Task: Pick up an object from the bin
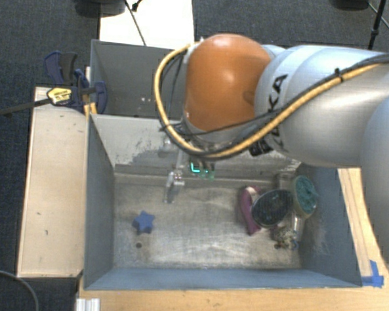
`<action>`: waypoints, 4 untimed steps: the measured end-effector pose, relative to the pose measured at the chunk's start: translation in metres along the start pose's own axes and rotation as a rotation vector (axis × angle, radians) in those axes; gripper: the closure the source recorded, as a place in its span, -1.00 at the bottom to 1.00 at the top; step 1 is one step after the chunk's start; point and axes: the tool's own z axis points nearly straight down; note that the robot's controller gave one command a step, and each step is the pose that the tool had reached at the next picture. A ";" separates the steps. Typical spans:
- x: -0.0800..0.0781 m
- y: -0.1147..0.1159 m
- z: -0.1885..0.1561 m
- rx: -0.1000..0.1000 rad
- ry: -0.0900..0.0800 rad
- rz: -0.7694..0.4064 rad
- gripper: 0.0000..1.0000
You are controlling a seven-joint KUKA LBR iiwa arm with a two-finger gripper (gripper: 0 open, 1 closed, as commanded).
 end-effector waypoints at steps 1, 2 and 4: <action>0.043 0.005 0.156 -0.001 -0.009 -0.224 -1.00; 0.040 0.005 0.152 -0.002 -0.014 -0.216 1.00; 0.009 -0.097 0.129 0.002 -0.001 -0.822 1.00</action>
Offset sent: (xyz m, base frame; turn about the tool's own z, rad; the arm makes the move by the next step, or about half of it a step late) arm -0.0441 0.0047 -0.1555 -0.2251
